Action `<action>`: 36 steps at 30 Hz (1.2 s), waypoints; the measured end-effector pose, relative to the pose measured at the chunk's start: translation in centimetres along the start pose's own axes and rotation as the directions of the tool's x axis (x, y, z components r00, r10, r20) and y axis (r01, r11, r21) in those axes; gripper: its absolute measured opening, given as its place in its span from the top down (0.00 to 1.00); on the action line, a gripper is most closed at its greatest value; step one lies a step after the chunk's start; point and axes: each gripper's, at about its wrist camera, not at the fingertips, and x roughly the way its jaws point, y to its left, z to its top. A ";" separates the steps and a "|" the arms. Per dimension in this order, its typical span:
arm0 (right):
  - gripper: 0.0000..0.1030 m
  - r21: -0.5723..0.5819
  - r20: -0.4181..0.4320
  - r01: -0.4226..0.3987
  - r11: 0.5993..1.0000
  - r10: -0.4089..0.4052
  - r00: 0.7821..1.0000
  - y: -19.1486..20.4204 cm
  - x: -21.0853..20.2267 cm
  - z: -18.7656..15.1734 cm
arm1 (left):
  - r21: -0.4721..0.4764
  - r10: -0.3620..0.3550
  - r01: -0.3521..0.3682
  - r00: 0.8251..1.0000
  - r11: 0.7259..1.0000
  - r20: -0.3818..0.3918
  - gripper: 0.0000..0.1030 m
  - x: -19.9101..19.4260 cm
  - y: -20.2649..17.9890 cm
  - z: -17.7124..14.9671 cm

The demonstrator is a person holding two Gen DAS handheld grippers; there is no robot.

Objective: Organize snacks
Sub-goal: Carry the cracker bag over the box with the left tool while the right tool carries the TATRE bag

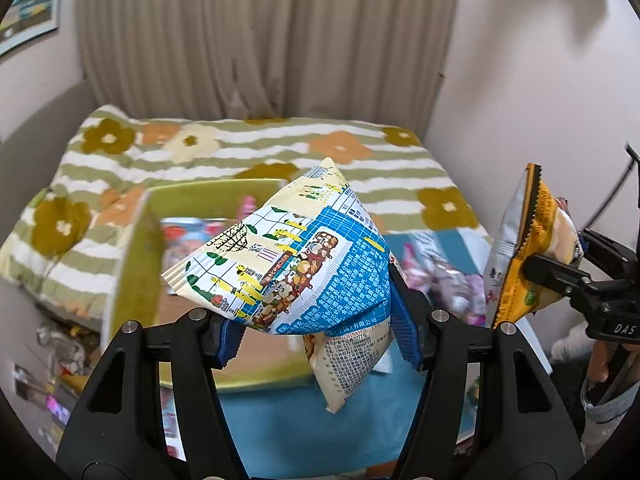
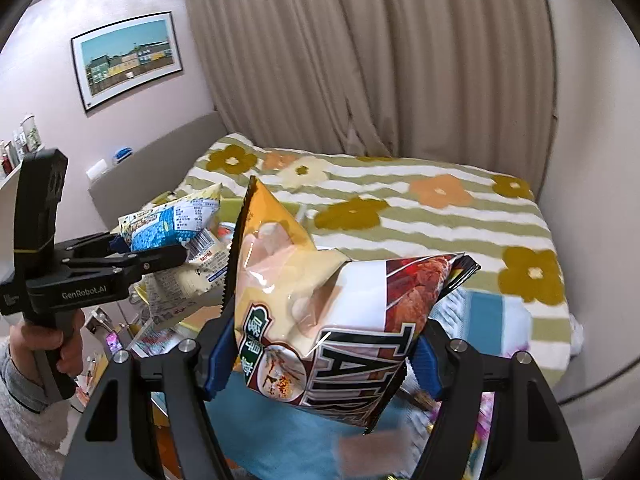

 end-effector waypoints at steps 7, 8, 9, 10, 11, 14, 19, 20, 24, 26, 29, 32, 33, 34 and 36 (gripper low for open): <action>0.34 -0.044 -0.022 -0.058 0.997 0.057 0.998 5.6 5.7 4.2 | -0.070 0.066 -0.068 0.997 0.995 -0.029 0.43 1.2 8.7 0.6; 0.34 -0.043 -0.028 -0.062 0.997 0.061 0.998 6.2 6.5 4.6 | -0.076 0.078 -0.081 0.996 0.994 -0.040 0.43 1.8 10.1 0.6; 0.34 -0.040 -0.035 -0.066 0.997 0.065 0.997 6.7 7.2 5.0 | -0.078 0.082 -0.085 0.996 0.993 -0.047 0.43 1.9 11.0 0.5; 0.34 -0.035 -0.043 -0.075 0.997 0.073 0.996 7.3 8.2 5.5 | -0.079 0.083 -0.088 0.995 0.993 -0.063 0.43 2.4 11.9 0.4; 0.34 -0.029 -0.054 -0.084 0.996 0.083 0.995 8.1 9.6 6.0 | -0.078 0.079 -0.086 0.993 0.993 -0.084 0.43 3.2 12.8 0.2; 0.34 -0.014 -0.083 -0.093 0.996 0.092 0.992 9.6 12.0 6.7 | -0.051 0.071 -0.079 0.986 0.996 -0.151 0.43 5.6 14.3 -0.5; 0.34 0.024 -0.155 -0.072 0.997 0.075 0.985 11.4 16.6 7.1 | 0.008 0.058 -0.058 0.966 0.998 -0.253 0.43 9.5 15.5 -2.2; 0.34 0.031 -0.169 -0.066 0.997 0.070 0.983 11.6 17.6 7.1 | 0.021 0.057 -0.053 0.962 0.998 -0.267 0.43 10.1 15.6 -2.4; 0.34 0.048 -0.208 -0.041 0.998 0.050 0.977 12.3 20.1 7.3 | 0.053 0.040 -0.025 0.950 0.998 -0.309 0.43 11.8 15.9 -3.2; 0.34 0.048 -0.224 -0.021 0.999 0.031 0.974 12.6 21.0 7.4 | 0.066 0.038 -0.018 0.944 0.998 -0.328 0.38 12.6 16.0 -3.5; 0.34 0.057 -0.241 0.001 0.998 0.013 0.971 12.7 22.0 7.3 | 0.084 0.042 -0.016 0.944 0.996 -0.326 0.02 12.8 16.0 -3.6; 0.34 0.064 -0.253 0.018 0.998 -0.001 0.968 12.9 22.6 7.5 | 0.086 0.040 -0.014 0.949 0.996 -0.314 0.00 12.2 16.3 -3.5; 0.34 0.067 -0.257 0.023 0.997 -0.005 0.966 12.9 22.7 7.5 | 0.081 0.038 -0.013 0.949 0.997 -0.313 0.00 11.9 16.5 -3.4; 0.34 0.072 -0.262 0.027 0.997 -0.007 0.965 12.9 22.9 7.5 | 0.075 0.031 -0.008 0.951 0.997 -0.308 0.00 11.5 16.9 -3.3; 0.34 0.081 -0.269 0.030 0.996 -0.008 0.963 13.0 23.0 7.5 | 0.062 0.020 -0.001 0.954 0.998 -0.299 0.00 10.8 17.3 -3.2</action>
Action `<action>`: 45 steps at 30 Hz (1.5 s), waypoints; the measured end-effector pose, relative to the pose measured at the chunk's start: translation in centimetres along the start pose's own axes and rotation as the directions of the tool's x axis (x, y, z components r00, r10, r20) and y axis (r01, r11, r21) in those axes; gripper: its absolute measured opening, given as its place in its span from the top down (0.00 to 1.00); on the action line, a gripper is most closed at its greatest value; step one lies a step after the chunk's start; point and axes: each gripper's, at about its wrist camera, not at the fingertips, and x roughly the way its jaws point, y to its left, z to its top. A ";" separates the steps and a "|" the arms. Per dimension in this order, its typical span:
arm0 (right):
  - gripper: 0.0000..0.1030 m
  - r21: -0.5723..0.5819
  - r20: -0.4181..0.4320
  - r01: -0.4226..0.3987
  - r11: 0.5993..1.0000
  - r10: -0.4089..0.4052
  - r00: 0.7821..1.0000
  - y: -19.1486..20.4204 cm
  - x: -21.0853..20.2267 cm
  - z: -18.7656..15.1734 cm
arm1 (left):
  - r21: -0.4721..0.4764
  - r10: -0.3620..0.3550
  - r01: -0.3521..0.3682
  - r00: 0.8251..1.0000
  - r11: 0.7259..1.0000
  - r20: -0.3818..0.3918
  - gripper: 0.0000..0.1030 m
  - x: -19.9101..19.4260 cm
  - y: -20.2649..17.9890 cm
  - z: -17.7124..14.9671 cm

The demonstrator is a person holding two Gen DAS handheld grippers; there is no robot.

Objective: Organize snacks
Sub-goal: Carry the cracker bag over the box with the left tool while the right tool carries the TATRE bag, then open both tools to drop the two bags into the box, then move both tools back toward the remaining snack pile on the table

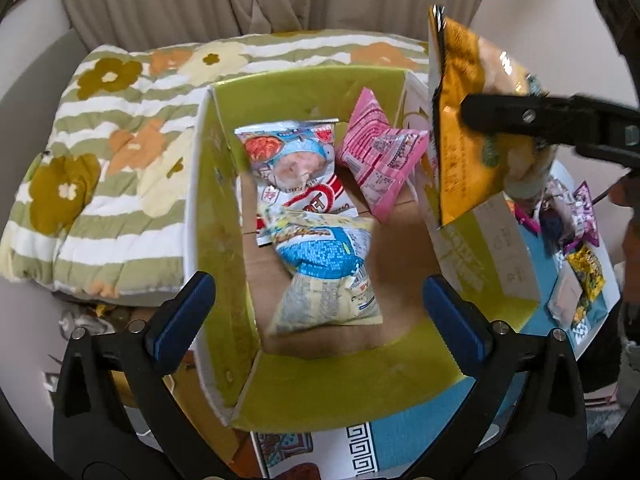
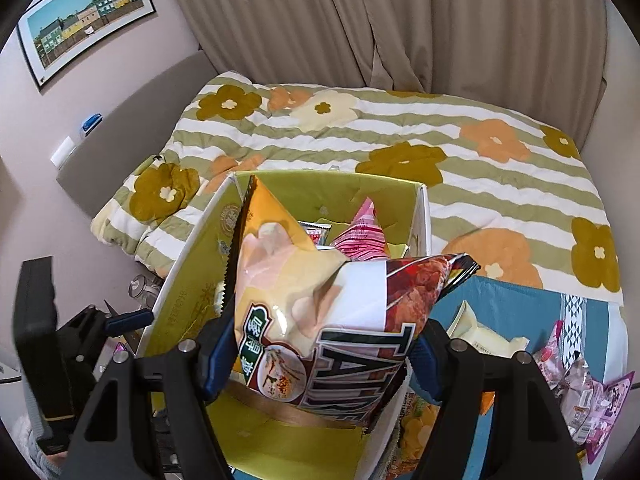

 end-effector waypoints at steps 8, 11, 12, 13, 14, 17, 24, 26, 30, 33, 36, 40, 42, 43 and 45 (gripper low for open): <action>0.33 0.048 -0.058 -0.031 0.998 0.034 0.998 1.1 1.6 -0.4 | -0.011 0.003 -0.003 1.000 1.000 0.005 0.00 -0.7 1.1 -0.2; 0.32 0.063 -0.078 -0.032 0.997 0.037 0.996 1.7 2.4 -0.7 | -0.005 -0.011 0.011 1.000 1.000 -0.003 0.00 -0.6 1.2 -0.5; 0.32 0.070 -0.085 -0.032 0.997 0.038 0.996 1.8 2.7 -0.9 | -0.004 -0.014 0.014 1.000 1.000 -0.004 0.00 -0.6 1.3 -0.6; 0.32 0.074 -0.088 -0.033 0.997 0.039 0.995 1.8 2.8 -1.0 | -0.004 -0.017 0.017 1.000 1.000 -0.007 0.00 -0.6 1.4 -0.7; 0.32 0.087 -0.089 -0.039 0.995 0.047 0.995 1.9 3.0 -1.2 | -0.005 -0.020 0.020 1.000 1.000 -0.009 0.00 -0.6 1.4 -0.8; 0.25 0.127 -0.077 -0.074 0.989 0.084 0.993 1.8 3.3 -1.6 | -0.006 -0.025 0.025 1.000 1.000 -0.013 0.00 -0.6 1.7 -1.1; 0.01 0.133 0.005 -0.057 0.989 0.057 0.998 2.1 2.4 -2.7 | -0.014 -0.039 0.039 0.999 0.999 -0.011 0.00 -0.6 1.8 -2.1; 0.01 0.110 -0.027 -0.034 0.993 0.037 0.999 2.1 2.6 -3.1 | -0.021 -0.041 0.041 0.999 0.999 -0.018 0.00 -0.3 1.8 -2.3; 0.01 0.119 -0.068 -0.025 0.993 0.033 0.997 1.7 2.7 -3.9 | -0.032 -0.043 0.042 0.999 0.999 -0.023 0.00 -0.4 1.6 -2.6; 0.01 0.110 -0.053 -0.019 0.994 0.025 0.998 1.7 1.8 -4.1 | -0.031 -0.027 0.027 1.000 0.999 0.002 0.00 -1.5 1.2 -2.6; 0.01 0.086 -0.028 -0.016 0.996 0.018 0.999 1.9 0.3 -4.1 | -0.036 -0.005 0.006 0.999 0.999 0.038 0.00 -3.1 0.6 -2.5; 0.01 0.059 0.024 -0.022 0.998 0.021 0.999 2.0 -2.3 -4.3 | -0.047 0.031 -0.028 0.996 0.999 0.081 0.00 -5.2 -0.6 -2.7; 0.01 0.044 0.050 -0.022 0.999 0.019 0.999 1.8 -3.7 -4.3 | -0.055 0.047 -0.042 0.993 0.998 0.104 0.00 -6.4 -1.5 -2.9; 0.01 0.035 0.068 -0.017 0.999 0.015 0.998 1.6 -4.8 -4.5 | -0.061 0.054 -0.047 0.991 0.997 0.119 0.00 -7.1 -2.2 -3.0; 0.01 0.022 0.102 -0.009 1.000 0.007 0.995 1.2 -6.7 -4.8 | -0.071 0.063 -0.053 0.988 0.996 0.140 0.00 -8.1 -3.0 -3.2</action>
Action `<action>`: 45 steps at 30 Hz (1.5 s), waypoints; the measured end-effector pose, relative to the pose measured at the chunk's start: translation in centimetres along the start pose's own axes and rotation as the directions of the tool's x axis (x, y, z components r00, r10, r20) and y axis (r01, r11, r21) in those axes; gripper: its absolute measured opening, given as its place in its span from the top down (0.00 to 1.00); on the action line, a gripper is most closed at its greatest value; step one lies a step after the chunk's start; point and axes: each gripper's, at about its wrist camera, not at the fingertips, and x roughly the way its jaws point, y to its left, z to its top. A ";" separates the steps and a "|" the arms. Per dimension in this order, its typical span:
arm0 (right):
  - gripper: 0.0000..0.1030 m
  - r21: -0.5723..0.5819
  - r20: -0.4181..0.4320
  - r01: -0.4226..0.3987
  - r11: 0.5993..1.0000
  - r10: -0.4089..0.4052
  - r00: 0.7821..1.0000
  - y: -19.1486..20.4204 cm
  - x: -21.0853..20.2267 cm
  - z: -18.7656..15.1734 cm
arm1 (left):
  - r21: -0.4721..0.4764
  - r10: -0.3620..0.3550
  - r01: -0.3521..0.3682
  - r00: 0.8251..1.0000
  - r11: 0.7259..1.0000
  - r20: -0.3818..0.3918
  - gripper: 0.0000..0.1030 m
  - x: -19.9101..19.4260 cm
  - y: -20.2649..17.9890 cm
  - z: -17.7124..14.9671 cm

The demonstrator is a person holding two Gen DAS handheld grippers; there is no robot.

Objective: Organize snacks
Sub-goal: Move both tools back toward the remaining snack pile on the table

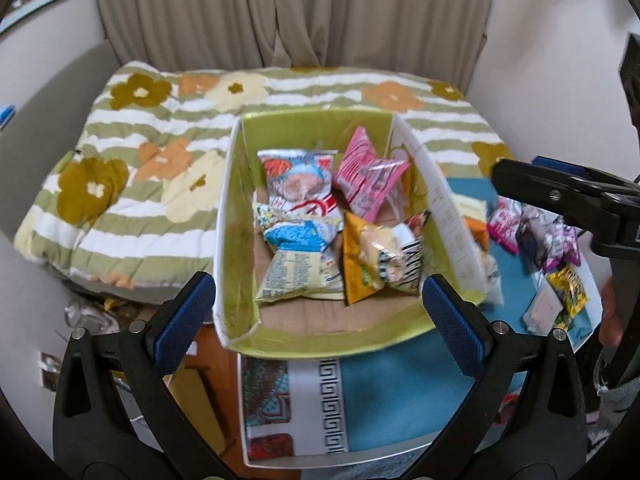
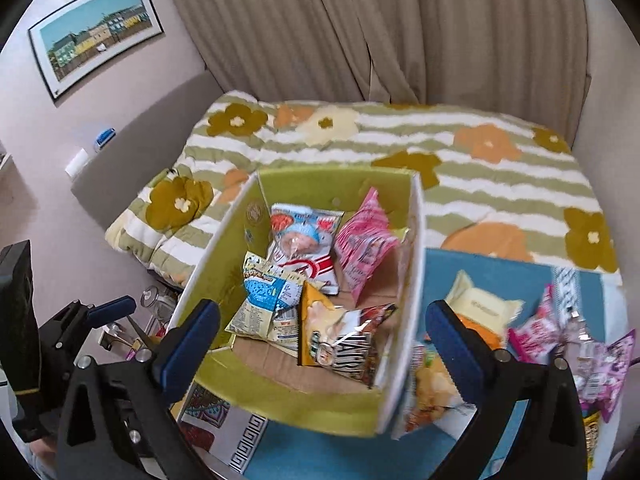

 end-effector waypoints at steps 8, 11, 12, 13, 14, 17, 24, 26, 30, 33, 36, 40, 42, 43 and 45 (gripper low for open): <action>0.01 -0.008 0.117 0.059 0.998 -0.058 0.991 -3.8 -7.3 -2.8 | -0.049 -0.002 0.006 0.997 0.999 0.078 0.00 -3.6 -5.1 -1.7; 0.01 0.005 0.133 0.081 0.997 -0.081 0.988 -5.7 -9.5 -4.4 | -0.034 -0.017 0.020 0.996 0.999 0.089 0.00 -4.6 -7.7 -2.6; 0.01 0.009 0.136 0.091 0.996 -0.092 0.986 -6.5 -10.3 -5.0 | -0.027 -0.022 0.025 0.996 0.999 0.092 0.00 -4.8 -8.5 -2.9; 0.01 0.015 0.140 0.104 0.994 -0.105 0.985 -7.3 -11.1 -5.8 | -0.018 -0.027 0.029 0.995 0.999 0.095 0.00 -5.1 -9.5 -3.3; 0.01 0.019 0.142 0.112 0.994 -0.114 0.983 -8.1 -11.9 -6.5 | -0.010 -0.033 0.034 0.995 0.999 0.097 0.00 -5.3 -10.6 -3.7; 0.01 0.036 0.154 0.147 0.988 -0.151 0.976 -9.8 -13.9 -8.3 | 0.009 -0.062 0.062 0.993 0.998 0.097 0.00 -5.7 -13.4 -4.7; 0.01 0.063 0.166 0.224 0.973 -0.232 0.959 -14.5 -18.4 -11.6 | 0.060 -0.125 0.120 0.987 0.991 0.100 0.00 -6.0 -19.3 -6.4; 0.01 0.073 0.174 0.240 0.968 -0.249 0.953 -15.9 -19.2 -12.3 | 0.089 -0.153 0.145 0.984 0.985 0.092 0.00 -5.5 -21.3 -6.8; 0.01 0.090 0.179 0.275 0.957 -0.287 0.941 -18.7 -20.4 -14.0 | 0.161 -0.207 0.195 0.976 0.968 0.062 0.00 -4.1 -24.8 -7.4; 0.01 0.112 0.173 0.292 0.950 -0.308 0.936 -20.6 -20.7 -15.5 | 0.223 -0.254 0.244 0.967 0.944 0.019 0.00 -2.4 -27.2 -7.9; 0.01 0.141 0.160 0.312 0.939 -0.333 0.929 -22.7 -20.3 -17.2 | 0.295 -0.281 0.275 0.959 0.915 -0.024 0.00 0.1 -29.6 -8.8; 0.01 0.170 0.131 0.338 0.926 -0.361 0.923 -24.7 -18.4 -19.3 | 0.382 -0.322 0.335 0.941 0.861 -0.099 0.00 4.7 -32.7 -10.2; 0.01 0.178 0.110 0.356 0.917 -0.378 0.919 -25.4 -17.3 -20.3 | 0.409 -0.341 0.367 0.930 0.836 -0.139 0.00 7.1 -34.1 -11.0; 0.01 0.186 0.095 0.369 0.911 -0.390 0.916 -25.8 -16.6 -20.9 | 0.418 -0.350 0.383 0.924 0.824 -0.157 0.00 8.1 -34.6 -11.4; 0.01 0.203 0.070 0.381 0.902 -0.402 0.913 -26.7 -15.5 -21.9 | 0.441 -0.361 0.408 0.913 0.800 -0.189 0.00 10.0 -35.7 -12.2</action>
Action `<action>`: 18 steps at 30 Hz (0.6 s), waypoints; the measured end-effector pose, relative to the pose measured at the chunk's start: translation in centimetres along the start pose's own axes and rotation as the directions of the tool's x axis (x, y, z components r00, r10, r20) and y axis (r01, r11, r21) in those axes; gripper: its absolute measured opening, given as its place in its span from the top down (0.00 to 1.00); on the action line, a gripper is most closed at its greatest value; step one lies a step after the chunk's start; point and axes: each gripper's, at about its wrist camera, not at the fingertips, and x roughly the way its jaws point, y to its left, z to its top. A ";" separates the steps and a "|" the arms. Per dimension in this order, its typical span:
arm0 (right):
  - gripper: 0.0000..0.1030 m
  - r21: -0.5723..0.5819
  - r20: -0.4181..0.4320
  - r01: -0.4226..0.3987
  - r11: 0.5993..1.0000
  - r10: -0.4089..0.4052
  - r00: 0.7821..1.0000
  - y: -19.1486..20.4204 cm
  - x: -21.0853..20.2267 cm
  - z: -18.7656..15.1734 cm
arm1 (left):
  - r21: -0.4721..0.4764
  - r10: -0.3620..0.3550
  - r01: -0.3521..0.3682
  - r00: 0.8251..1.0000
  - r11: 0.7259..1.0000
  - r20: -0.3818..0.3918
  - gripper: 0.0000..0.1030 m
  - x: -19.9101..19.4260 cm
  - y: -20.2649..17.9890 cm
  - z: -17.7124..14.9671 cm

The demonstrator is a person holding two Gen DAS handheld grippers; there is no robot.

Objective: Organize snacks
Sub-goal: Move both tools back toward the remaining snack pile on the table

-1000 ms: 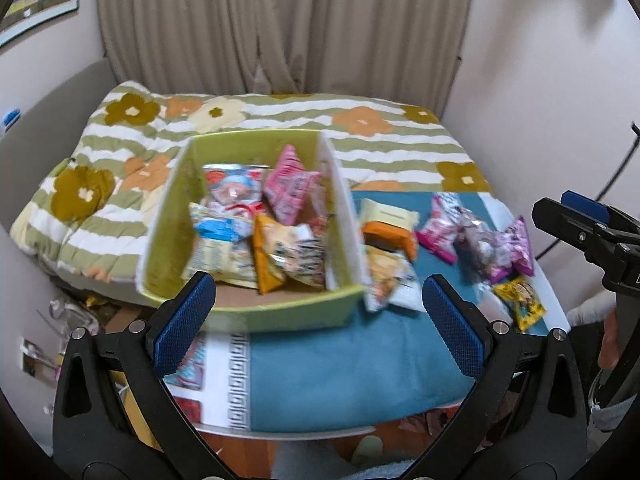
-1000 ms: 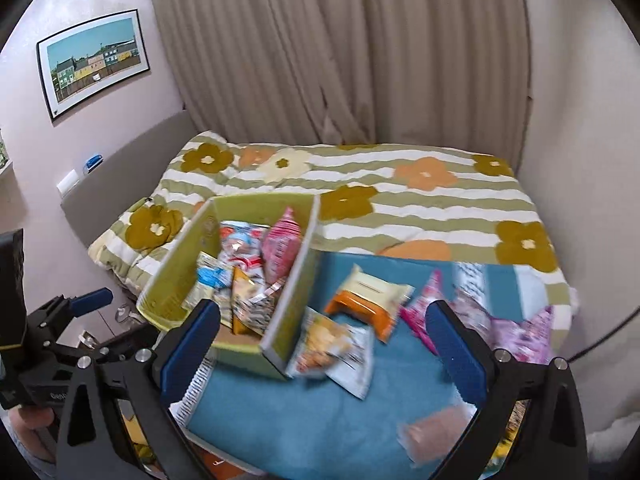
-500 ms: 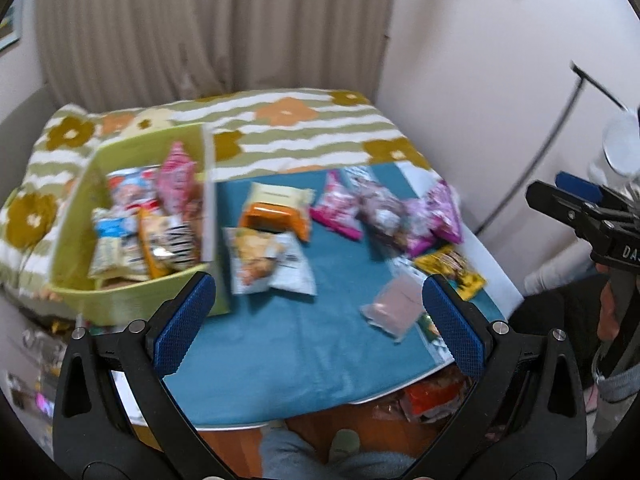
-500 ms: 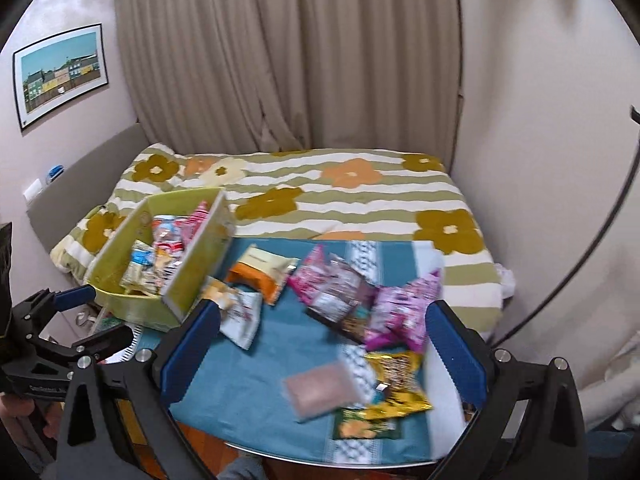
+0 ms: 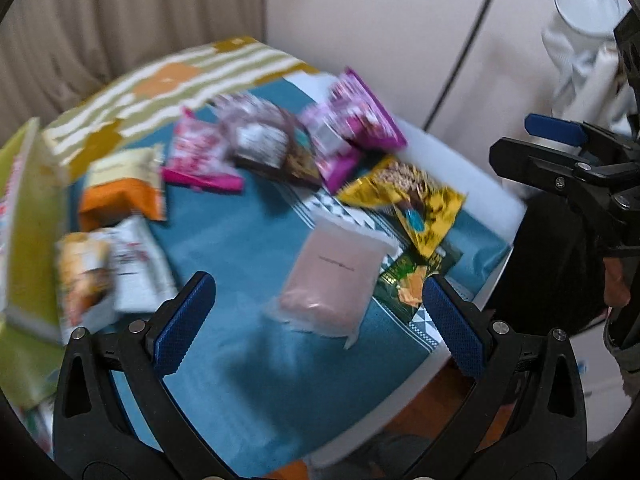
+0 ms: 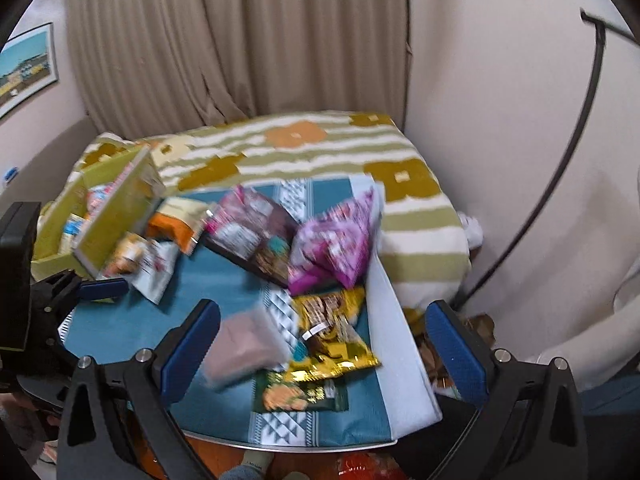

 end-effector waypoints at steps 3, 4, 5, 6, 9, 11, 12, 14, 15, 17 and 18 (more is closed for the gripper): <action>0.01 0.017 -0.037 0.023 1.000 -0.022 0.999 -0.5 2.0 -1.4 | 0.032 -0.029 0.030 0.999 0.999 -0.041 0.00 2.9 -0.4 -0.3; 0.01 0.016 -0.048 0.033 0.999 -0.032 0.998 -0.5 2.5 -1.8 | 0.038 -0.039 0.041 0.998 0.998 -0.054 0.01 3.6 -0.5 -0.4; 0.01 0.014 -0.057 0.041 0.999 -0.040 0.998 -0.5 3.0 -2.2 | 0.045 -0.050 0.053 0.996 0.998 -0.067 0.01 4.5 -0.5 -0.4; 0.01 0.013 -0.063 0.046 0.999 -0.045 0.997 -0.6 3.4 -2.4 | 0.050 -0.054 0.058 0.996 0.997 -0.075 0.02 5.0 -0.5 -0.4; 0.01 0.009 -0.075 0.050 0.999 -0.050 0.996 -0.5 4.4 -3.1 | 0.071 -0.062 0.069 0.993 0.995 -0.102 0.04 6.7 -0.5 -0.4; 0.01 -0.003 -0.084 0.058 0.998 -0.058 0.995 -0.4 5.1 -3.3 | 0.084 -0.067 0.078 0.990 0.993 -0.121 0.06 7.8 -0.5 -0.4; 0.01 -0.013 -0.090 0.059 0.998 -0.060 0.994 -0.3 5.5 -3.4 | 0.089 -0.069 0.081 0.989 0.993 -0.129 0.07 8.2 -0.5 -0.5; 0.01 -0.025 -0.099 0.061 0.998 -0.063 0.993 0.0 6.2 -3.7 | 0.101 -0.073 0.088 0.987 0.991 -0.145 0.07 9.0 -0.5 -0.5; 0.01 -0.032 -0.103 0.060 0.998 -0.063 0.993 0.1 6.6 -3.8 | 0.106 -0.074 0.091 0.985 0.990 -0.153 0.07 9.4 -0.6 -0.6; 0.01 -0.041 -0.111 0.063 0.997 -0.067 0.992 0.2 7.3 -3.8 | 0.132 -0.066 0.087 0.985 0.987 -0.156 0.07 9.8 -0.8 -0.6; 0.01 -0.043 -0.114 0.064 0.997 -0.068 0.991 0.3 7.6 -3.8 | 0.141 -0.067 0.090 0.985 0.986 -0.160 0.07 10.0 -0.9 -0.5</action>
